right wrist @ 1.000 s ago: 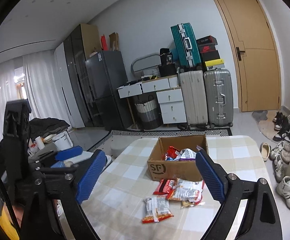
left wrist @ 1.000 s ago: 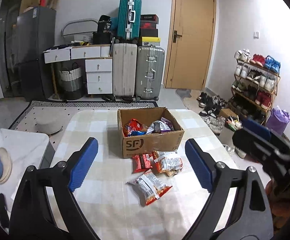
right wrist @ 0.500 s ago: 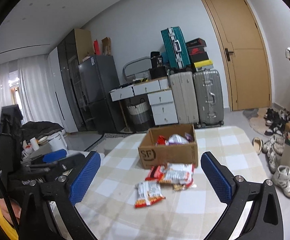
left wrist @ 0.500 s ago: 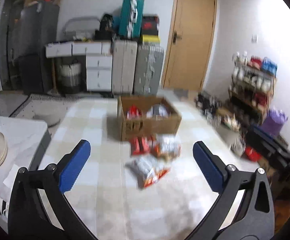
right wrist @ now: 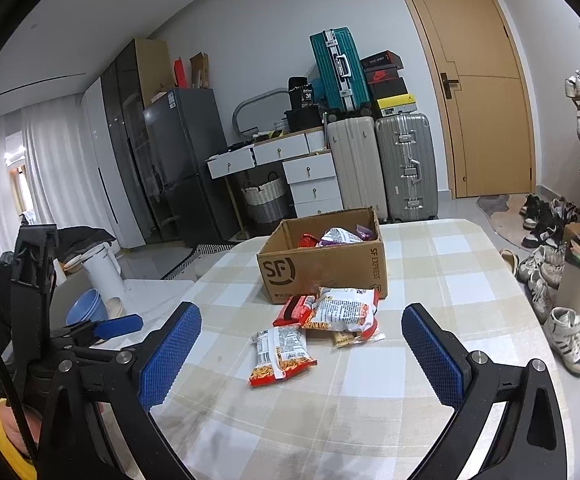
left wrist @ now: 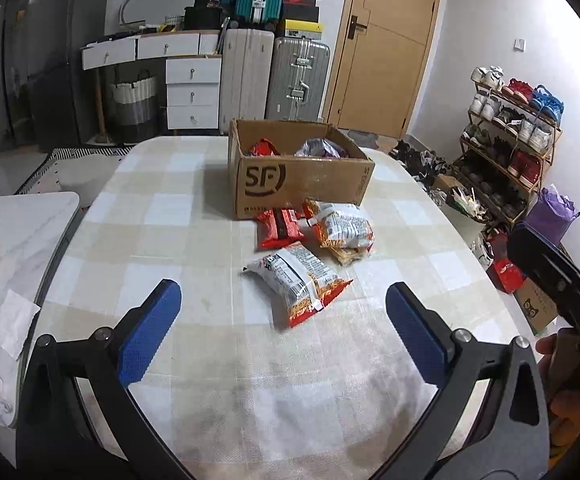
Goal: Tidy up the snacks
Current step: 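Withdraw both tools from the box back toward the remaining snacks, then close the left tool on the white-and-red noodle snack bag and lift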
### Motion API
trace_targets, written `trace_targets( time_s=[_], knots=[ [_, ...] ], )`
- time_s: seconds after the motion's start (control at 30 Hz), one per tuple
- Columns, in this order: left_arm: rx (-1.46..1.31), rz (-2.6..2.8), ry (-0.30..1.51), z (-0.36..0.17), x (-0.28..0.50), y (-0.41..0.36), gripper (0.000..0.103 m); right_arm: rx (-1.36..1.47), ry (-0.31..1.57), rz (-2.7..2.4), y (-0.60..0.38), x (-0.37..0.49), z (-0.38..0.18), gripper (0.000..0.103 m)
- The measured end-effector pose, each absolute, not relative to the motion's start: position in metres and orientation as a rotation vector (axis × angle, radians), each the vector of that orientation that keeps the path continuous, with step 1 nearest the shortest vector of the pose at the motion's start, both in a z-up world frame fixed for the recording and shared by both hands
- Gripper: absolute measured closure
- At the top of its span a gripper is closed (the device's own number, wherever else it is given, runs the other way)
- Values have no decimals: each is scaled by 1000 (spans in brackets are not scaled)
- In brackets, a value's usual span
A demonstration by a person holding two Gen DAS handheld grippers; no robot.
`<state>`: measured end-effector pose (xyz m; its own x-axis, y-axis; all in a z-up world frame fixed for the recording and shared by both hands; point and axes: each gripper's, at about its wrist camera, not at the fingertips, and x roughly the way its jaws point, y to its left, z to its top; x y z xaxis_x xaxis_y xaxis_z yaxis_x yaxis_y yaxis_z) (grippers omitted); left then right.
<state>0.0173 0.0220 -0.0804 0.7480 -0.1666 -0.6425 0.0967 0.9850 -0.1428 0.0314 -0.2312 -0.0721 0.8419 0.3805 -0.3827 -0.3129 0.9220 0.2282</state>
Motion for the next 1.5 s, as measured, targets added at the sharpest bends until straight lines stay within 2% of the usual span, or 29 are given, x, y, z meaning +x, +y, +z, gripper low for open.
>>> trace_targets(
  time_s=[0.33, 0.87, 1.03, 1.07, 1.1, 1.13, 1.17, 1.27, 1.37, 1.5],
  knots=[
    [-93, -121, 795, -110, 60, 9, 1, 186, 478, 357, -237, 49, -96, 1],
    [-93, -68, 1040, -207, 198, -28, 1, 267, 605, 323, -270, 105, -154, 1],
    [-140, -80, 1052, -219, 216, -26, 5, 280, 632, 324, -272, 117, -164, 1],
    [-156, -103, 1053, -220, 220, -25, 17, 280, 635, 325, -272, 118, -165, 1],
    [-158, -115, 1058, -222, 222, -25, 22, 279, 639, 325, -271, 120, -166, 1],
    [-142, -116, 1048, -221, 225, -26, 36, 278, 640, 325, -271, 119, -167, 1],
    [-128, -112, 1048, -221, 227, -27, 44, 277, 643, 326, -270, 119, -168, 1],
    [-133, -141, 1026, -221, 232, -29, 55, 273, 652, 329, -266, 120, -170, 1],
    [-119, -158, 1009, -219, 235, -31, 59, 265, 655, 328, -264, 119, -170, 1],
    [-125, -163, 1010, -217, 239, -28, 59, 255, 659, 319, -262, 117, -169, 1]
  ],
)
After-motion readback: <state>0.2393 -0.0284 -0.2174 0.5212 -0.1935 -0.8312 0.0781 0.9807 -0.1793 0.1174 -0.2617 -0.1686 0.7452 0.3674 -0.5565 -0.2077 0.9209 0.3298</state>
